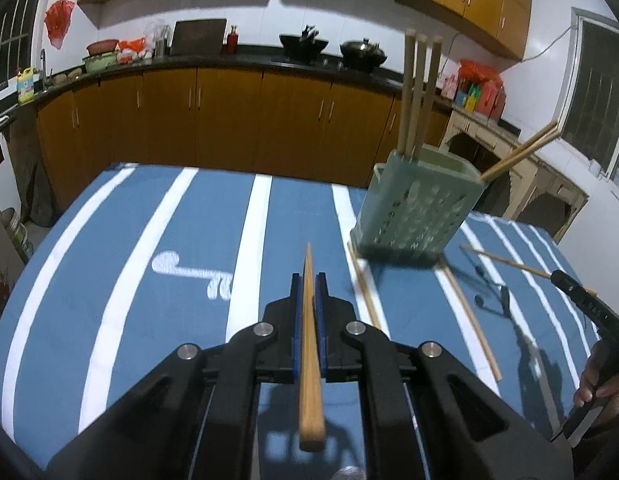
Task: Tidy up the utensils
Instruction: 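Raise both chopsticks upright and carry them above the green holder, then lower the chopsticks into the green holder and open both grippers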
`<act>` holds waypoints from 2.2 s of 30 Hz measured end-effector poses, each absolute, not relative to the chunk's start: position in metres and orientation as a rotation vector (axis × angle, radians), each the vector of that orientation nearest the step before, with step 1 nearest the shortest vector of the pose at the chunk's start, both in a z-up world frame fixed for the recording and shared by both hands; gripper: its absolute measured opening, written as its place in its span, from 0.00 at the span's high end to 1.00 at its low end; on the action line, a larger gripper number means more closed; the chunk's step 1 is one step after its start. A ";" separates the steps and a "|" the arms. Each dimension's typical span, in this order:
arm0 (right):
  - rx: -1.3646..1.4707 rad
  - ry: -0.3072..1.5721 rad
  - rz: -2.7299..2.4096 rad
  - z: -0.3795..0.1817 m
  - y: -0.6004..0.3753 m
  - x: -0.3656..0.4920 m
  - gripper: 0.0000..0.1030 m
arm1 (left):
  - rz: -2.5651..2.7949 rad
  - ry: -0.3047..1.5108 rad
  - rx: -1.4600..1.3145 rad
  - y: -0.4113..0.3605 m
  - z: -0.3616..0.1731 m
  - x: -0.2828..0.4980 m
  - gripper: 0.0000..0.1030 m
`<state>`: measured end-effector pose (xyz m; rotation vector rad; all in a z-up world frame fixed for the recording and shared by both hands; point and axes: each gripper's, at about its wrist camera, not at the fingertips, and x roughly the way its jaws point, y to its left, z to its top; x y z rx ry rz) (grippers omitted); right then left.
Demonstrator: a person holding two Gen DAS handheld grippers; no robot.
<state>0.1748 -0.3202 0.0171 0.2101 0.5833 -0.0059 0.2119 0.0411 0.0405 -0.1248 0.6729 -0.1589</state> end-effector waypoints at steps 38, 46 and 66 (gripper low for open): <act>0.257 0.190 0.226 0.167 -0.298 0.160 0.92 | -0.337 0.291 -0.126 -0.004 0.197 0.201 0.93; 0.222 0.109 0.204 0.172 -0.286 0.179 0.92 | -0.285 0.161 -0.150 -0.026 0.221 0.219 0.93; 0.226 0.241 0.184 0.127 -0.274 0.230 0.92 | -0.244 0.289 -0.182 -0.035 0.161 0.280 0.93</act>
